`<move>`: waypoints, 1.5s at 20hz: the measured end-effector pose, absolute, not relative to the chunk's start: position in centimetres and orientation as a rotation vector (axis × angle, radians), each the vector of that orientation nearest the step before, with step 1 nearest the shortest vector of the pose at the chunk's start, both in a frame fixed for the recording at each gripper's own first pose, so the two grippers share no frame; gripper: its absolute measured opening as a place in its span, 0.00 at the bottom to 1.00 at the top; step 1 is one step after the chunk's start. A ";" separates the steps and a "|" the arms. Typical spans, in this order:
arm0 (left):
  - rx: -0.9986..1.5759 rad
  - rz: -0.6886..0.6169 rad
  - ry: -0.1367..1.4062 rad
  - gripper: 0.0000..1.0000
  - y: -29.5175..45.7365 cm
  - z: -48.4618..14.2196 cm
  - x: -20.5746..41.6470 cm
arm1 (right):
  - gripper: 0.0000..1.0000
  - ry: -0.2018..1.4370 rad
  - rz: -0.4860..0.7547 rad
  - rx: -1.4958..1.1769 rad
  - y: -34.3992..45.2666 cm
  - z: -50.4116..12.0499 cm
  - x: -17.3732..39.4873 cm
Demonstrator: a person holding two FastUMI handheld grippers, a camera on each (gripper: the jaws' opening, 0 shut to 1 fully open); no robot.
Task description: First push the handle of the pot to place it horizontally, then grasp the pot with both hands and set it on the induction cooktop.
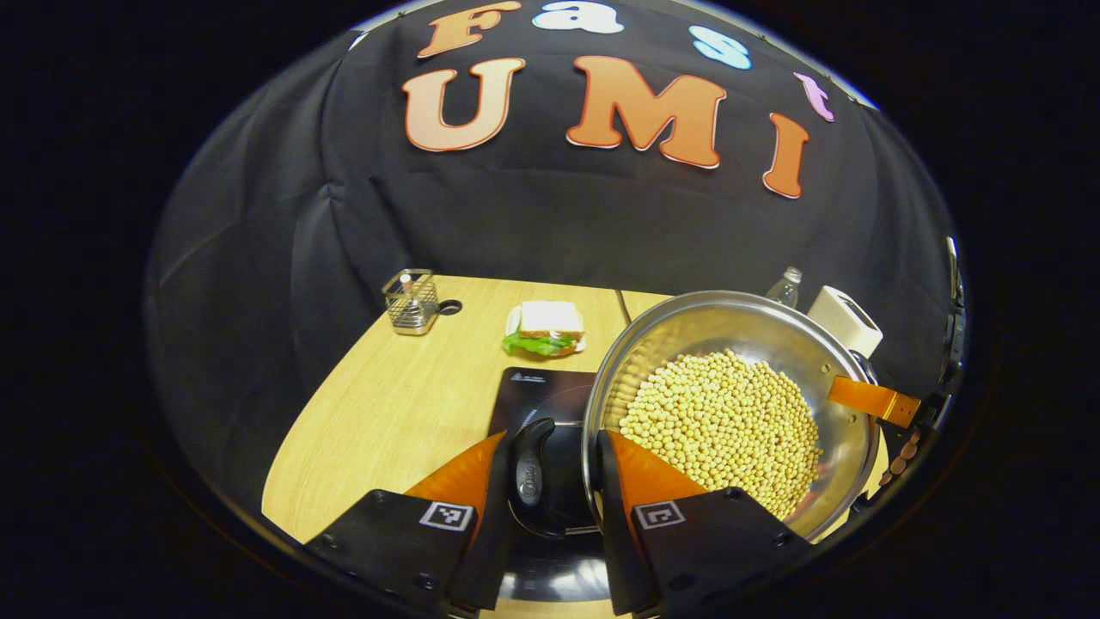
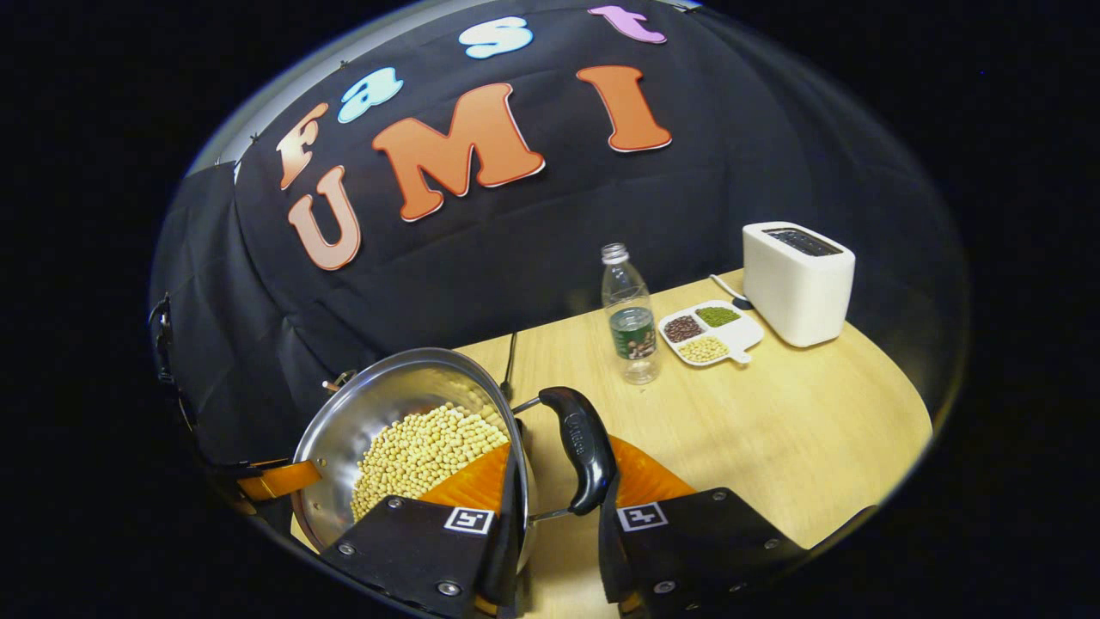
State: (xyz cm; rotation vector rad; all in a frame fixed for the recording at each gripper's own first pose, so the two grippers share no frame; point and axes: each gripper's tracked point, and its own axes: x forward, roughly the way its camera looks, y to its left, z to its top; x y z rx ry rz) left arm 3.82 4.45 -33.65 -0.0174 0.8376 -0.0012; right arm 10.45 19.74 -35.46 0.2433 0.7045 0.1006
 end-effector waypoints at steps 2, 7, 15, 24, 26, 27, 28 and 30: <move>-0.023 0.018 0.847 0.52 6.5 -34.0 3.9 | 0.38 0.718 0.117 0.241 21.8 -36.2 10.5; -0.029 0.049 0.881 0.54 9.8 -36.0 3.8 | 0.39 0.766 0.142 0.236 25.3 -38.9 10.5; -0.057 0.044 0.950 0.54 10.9 -39.4 3.7 | 0.38 0.821 0.135 0.209 26.6 -42.1 10.5; -0.021 0.026 0.939 0.63 10.7 -39.7 4.5 | 0.45 0.853 0.127 0.171 26.1 -43.3 10.2; -0.008 0.025 0.908 0.63 10.4 -39.3 5.3 | 0.54 0.870 0.117 0.159 25.7 -44.2 10.1; 0.004 0.029 0.875 0.66 10.4 -38.6 5.7 | 0.58 0.851 0.126 0.159 25.4 -43.8 10.4; 0.020 0.032 0.843 0.68 10.5 -37.8 6.2 | 0.62 0.819 0.114 0.158 25.0 -42.9 10.8; 0.043 0.043 0.804 0.76 10.5 -36.3 6.5 | 0.67 0.783 0.122 0.176 24.5 -41.2 11.4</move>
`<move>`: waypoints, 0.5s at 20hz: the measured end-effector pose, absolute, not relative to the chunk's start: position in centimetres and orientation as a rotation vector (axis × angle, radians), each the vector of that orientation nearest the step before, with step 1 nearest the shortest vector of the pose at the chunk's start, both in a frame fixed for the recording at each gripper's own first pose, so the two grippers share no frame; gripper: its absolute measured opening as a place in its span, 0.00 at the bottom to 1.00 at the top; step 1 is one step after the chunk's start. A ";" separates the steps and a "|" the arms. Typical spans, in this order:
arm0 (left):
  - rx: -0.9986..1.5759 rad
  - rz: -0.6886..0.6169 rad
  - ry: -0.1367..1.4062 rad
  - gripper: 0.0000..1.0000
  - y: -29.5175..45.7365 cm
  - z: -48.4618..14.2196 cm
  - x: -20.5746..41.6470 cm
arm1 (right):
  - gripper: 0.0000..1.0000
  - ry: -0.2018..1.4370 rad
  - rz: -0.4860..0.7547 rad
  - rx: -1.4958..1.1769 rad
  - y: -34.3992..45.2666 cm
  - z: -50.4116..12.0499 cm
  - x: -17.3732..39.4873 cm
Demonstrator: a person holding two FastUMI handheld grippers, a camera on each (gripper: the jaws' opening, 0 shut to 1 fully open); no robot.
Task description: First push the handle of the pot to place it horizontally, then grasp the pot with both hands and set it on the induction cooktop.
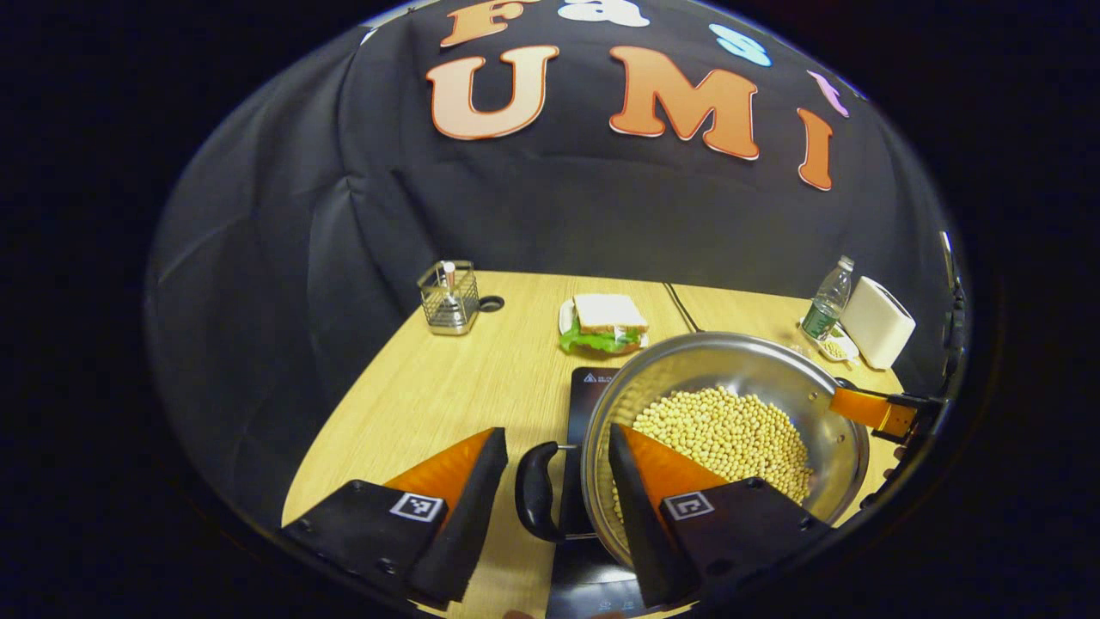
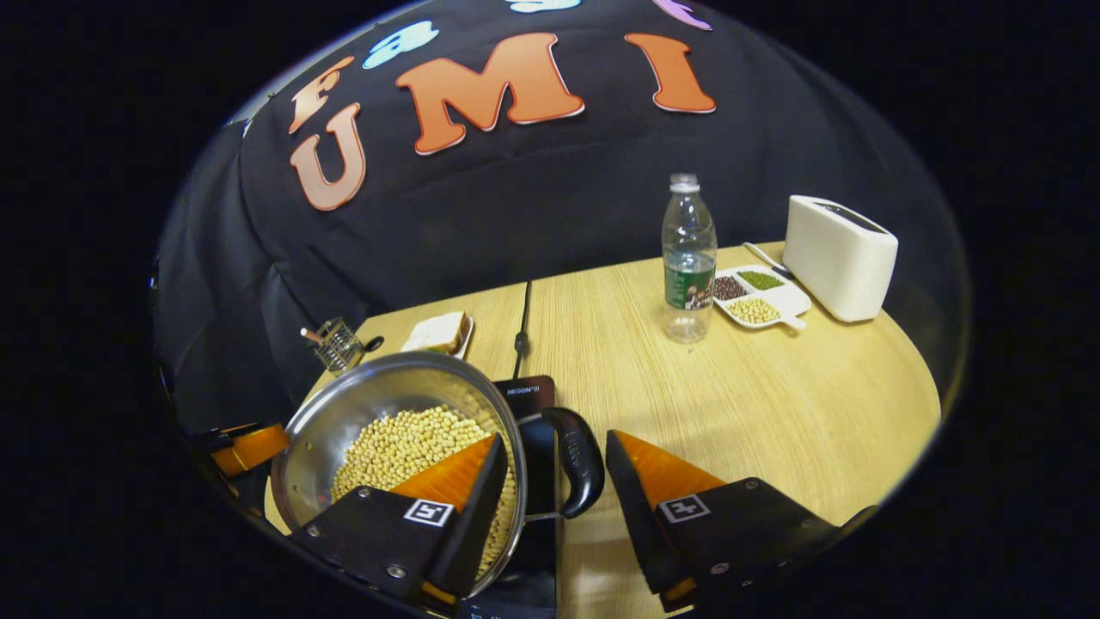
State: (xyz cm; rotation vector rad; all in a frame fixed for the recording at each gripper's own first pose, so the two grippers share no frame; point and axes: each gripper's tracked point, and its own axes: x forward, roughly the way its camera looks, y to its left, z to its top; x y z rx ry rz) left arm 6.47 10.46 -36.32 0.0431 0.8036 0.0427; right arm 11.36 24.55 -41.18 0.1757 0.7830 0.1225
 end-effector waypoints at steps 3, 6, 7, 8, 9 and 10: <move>0.058 0.052 0.766 0.91 9.7 -34.2 6.4 | 0.94 0.741 0.103 0.177 22.5 -38.6 11.5; 0.095 0.033 0.679 1.00 8.2 -30.1 6.6 | 0.95 0.683 0.094 0.142 20.2 -34.9 11.4; 0.096 0.034 0.641 1.00 7.7 -28.5 6.7 | 0.95 0.653 0.089 0.130 19.1 -33.0 11.5; 0.088 0.035 0.601 1.00 7.0 -26.7 6.9 | 0.95 0.622 0.085 0.122 18.1 -31.2 11.5; 0.075 0.034 0.565 1.00 6.4 -24.9 7.1 | 0.95 0.591 0.086 0.124 17.4 -29.3 11.4; 0.064 0.031 0.531 0.99 5.6 -23.1 7.0 | 0.95 0.558 0.092 0.131 16.9 -27.4 11.1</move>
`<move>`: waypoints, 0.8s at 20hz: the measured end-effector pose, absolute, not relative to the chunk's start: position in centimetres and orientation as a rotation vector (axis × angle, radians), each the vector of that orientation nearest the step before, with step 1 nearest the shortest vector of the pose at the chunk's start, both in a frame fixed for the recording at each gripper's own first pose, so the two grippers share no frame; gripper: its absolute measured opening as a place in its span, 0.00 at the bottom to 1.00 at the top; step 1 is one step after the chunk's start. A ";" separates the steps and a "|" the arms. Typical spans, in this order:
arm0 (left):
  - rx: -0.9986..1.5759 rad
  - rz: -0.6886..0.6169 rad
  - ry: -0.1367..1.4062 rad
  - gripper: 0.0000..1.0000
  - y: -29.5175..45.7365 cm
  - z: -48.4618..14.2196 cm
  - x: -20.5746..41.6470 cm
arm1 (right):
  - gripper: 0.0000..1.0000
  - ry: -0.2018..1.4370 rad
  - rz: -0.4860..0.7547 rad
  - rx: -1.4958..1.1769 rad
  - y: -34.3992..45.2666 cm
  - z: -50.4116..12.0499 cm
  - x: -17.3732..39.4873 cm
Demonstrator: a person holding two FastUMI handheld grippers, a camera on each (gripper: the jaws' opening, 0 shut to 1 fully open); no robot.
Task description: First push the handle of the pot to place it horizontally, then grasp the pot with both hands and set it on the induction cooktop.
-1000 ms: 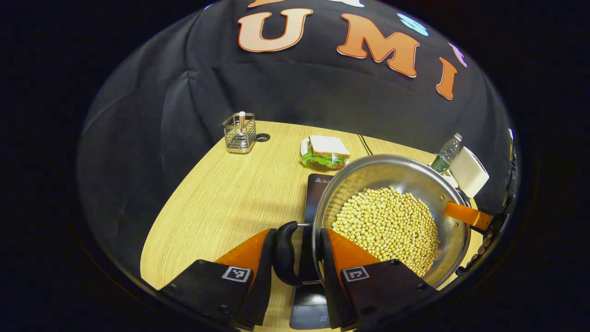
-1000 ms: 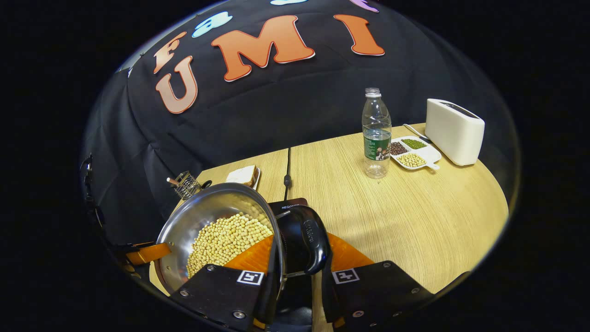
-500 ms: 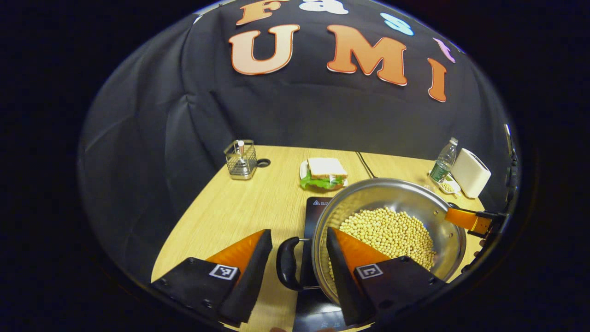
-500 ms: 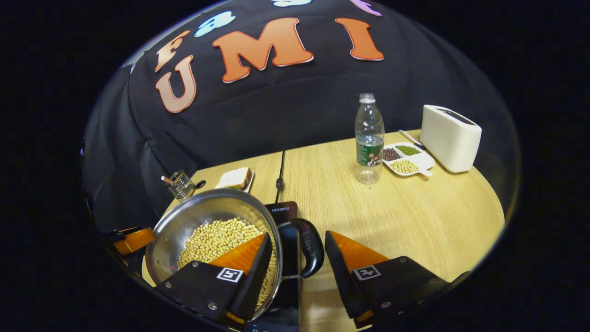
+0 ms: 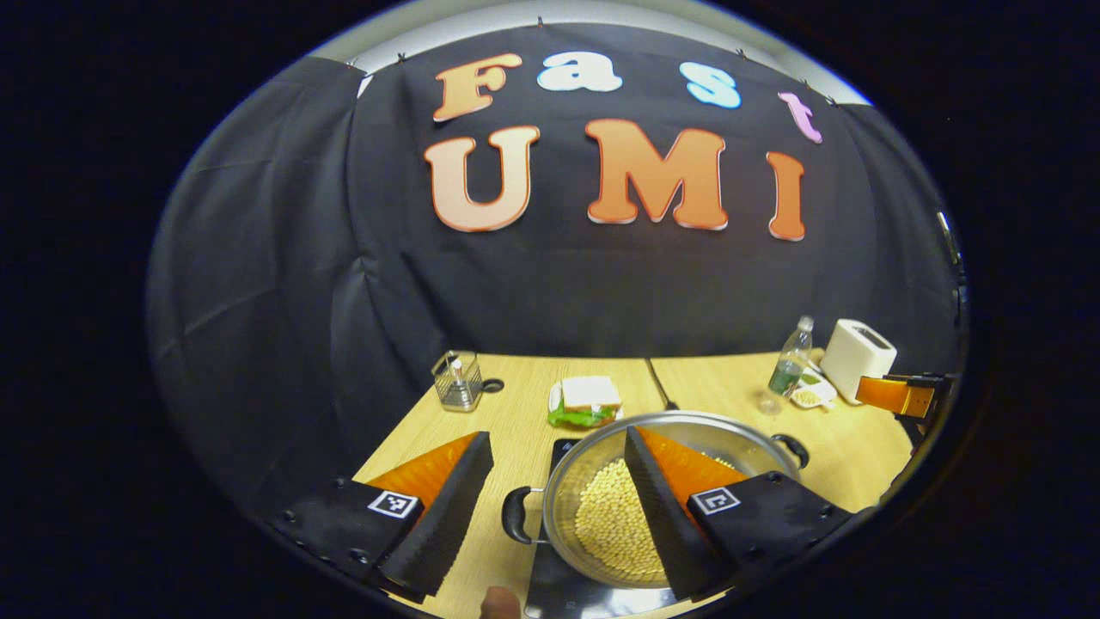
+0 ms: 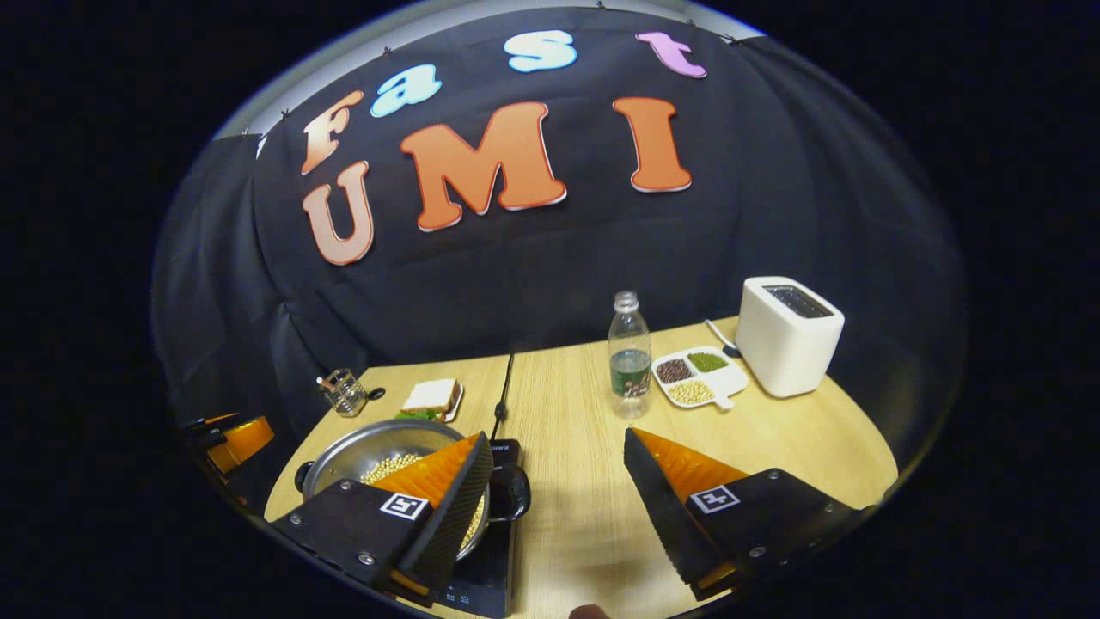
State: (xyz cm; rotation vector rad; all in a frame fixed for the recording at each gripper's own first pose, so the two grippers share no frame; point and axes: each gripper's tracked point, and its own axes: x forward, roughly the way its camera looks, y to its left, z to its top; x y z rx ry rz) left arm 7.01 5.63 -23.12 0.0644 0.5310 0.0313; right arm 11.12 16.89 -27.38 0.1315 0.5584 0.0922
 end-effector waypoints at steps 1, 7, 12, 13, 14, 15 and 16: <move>0.056 0.032 0.496 0.99 5.2 -21.2 7.0 | 0.95 0.524 0.097 0.131 16.2 -25.4 10.9; -0.019 0.024 0.272 0.99 2.6 -8.8 5.3 | 0.95 0.323 0.087 0.069 11.1 -14.7 8.0; -0.007 0.040 0.120 1.00 1.7 -0.9 2.6 | 0.95 0.191 0.091 0.021 7.9 -7.8 3.8; -0.023 0.033 0.119 0.99 1.6 -0.3 2.0 | 0.95 0.171 0.091 0.008 7.4 -6.6 2.9; -0.038 0.025 0.117 1.00 1.4 0.4 1.4 | 0.95 0.152 0.087 -0.005 6.9 -5.7 2.2; -0.051 0.021 0.108 1.00 1.4 1.3 0.8 | 0.95 0.127 0.080 -0.017 6.4 -4.6 1.4; -0.060 0.022 0.094 1.00 1.8 1.9 0.2 | 0.95 0.103 0.071 -0.028 5.9 -3.6 0.8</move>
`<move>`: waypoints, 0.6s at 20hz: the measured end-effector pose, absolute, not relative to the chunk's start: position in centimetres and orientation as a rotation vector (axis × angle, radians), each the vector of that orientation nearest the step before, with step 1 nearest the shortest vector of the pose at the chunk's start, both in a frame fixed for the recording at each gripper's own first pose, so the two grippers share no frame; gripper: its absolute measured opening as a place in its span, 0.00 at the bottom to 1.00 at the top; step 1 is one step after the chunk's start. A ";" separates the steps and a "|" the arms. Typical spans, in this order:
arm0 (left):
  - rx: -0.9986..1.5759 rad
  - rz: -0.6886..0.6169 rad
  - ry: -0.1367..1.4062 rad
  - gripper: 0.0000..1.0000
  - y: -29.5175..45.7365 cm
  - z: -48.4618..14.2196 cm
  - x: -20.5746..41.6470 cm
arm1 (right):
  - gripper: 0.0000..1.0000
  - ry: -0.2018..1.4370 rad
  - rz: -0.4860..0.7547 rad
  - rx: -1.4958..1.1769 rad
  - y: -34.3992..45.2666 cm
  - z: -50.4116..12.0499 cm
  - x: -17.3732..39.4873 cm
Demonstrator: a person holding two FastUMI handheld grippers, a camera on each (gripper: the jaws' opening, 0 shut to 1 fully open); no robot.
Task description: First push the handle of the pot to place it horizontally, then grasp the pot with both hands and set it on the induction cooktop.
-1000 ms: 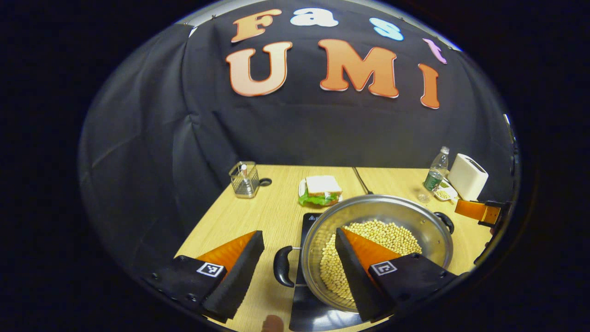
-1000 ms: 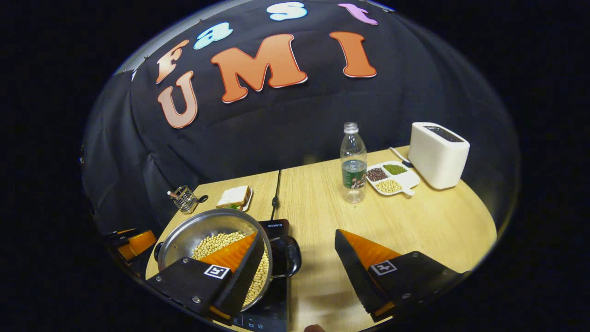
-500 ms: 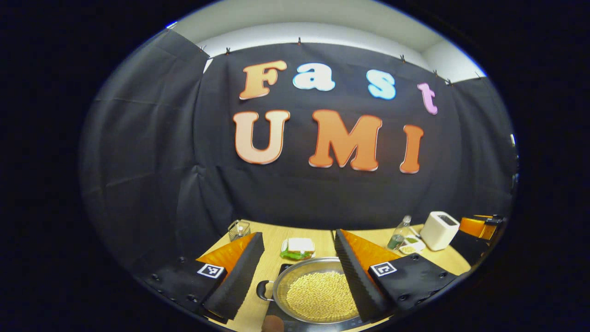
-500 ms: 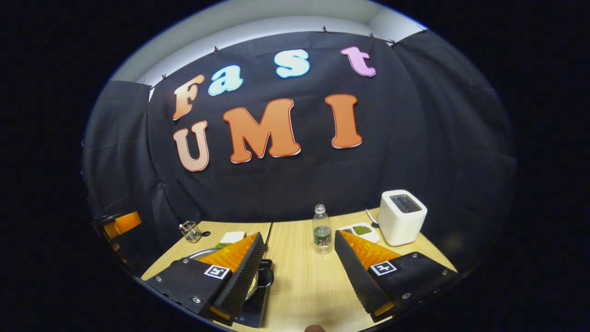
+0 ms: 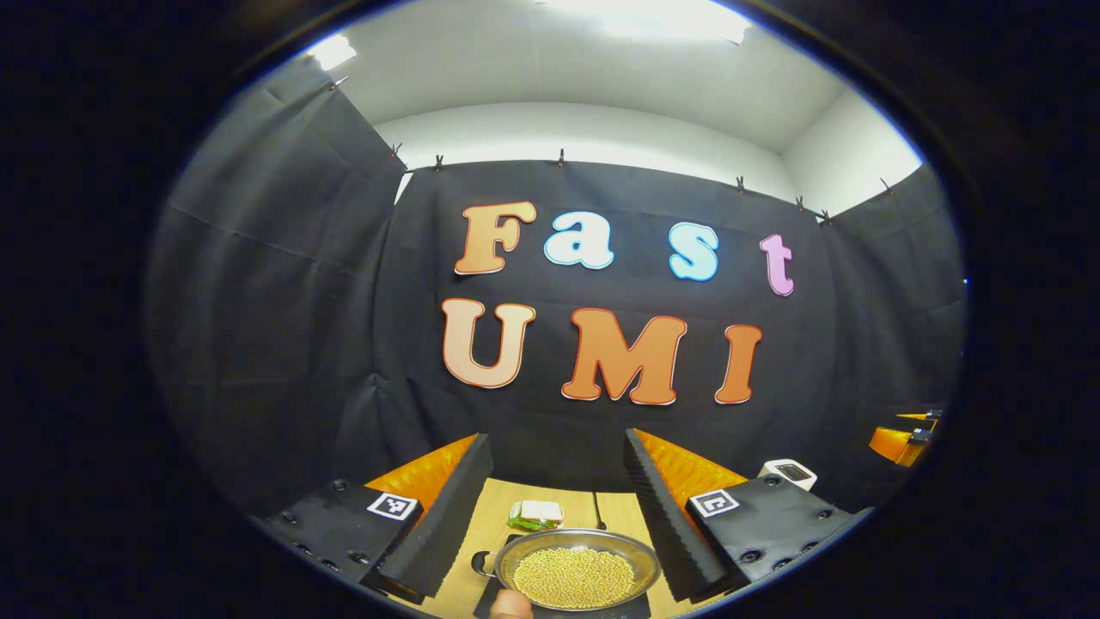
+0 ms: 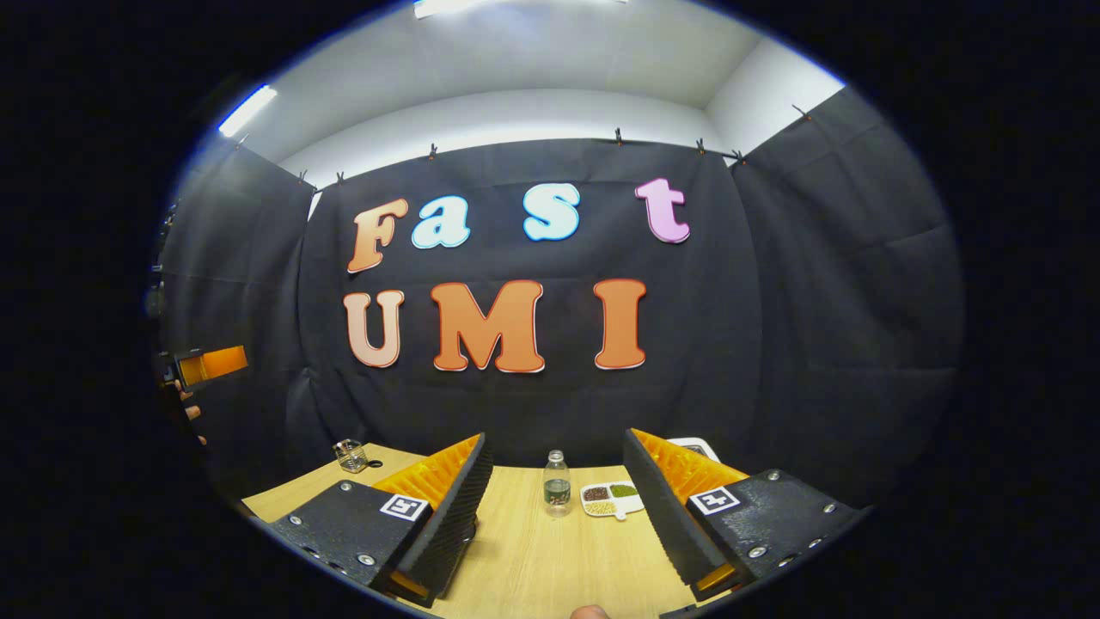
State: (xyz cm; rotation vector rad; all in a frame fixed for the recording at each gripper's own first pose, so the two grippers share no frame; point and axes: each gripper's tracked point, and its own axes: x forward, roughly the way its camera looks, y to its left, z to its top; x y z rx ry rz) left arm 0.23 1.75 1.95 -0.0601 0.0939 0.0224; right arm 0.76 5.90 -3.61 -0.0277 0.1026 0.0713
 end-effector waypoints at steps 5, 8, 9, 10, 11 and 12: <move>-0.091 0.022 0.057 0.98 2.7 3.3 -1.8 | 0.95 0.051 0.061 -0.030 4.3 -1.1 -2.2; -0.092 0.009 0.063 0.99 2.4 3.3 -2.4 | 0.95 0.037 0.052 -0.020 3.5 -0.7 -2.7; -0.090 0.006 0.063 0.99 2.3 3.4 -2.5 | 0.95 0.036 0.056 -0.015 3.3 -0.8 -2.6; -0.086 0.003 0.061 0.99 2.2 3.5 -2.7 | 0.95 0.034 0.056 -0.012 3.1 -0.9 -2.6; -0.083 0.002 0.059 0.99 2.1 3.5 -2.8 | 0.95 0.033 0.055 -0.011 2.9 -0.9 -2.6; -0.082 -0.003 0.055 0.98 2.0 3.6 -3.0 | 0.95 0.032 0.055 -0.008 2.8 -0.9 -2.6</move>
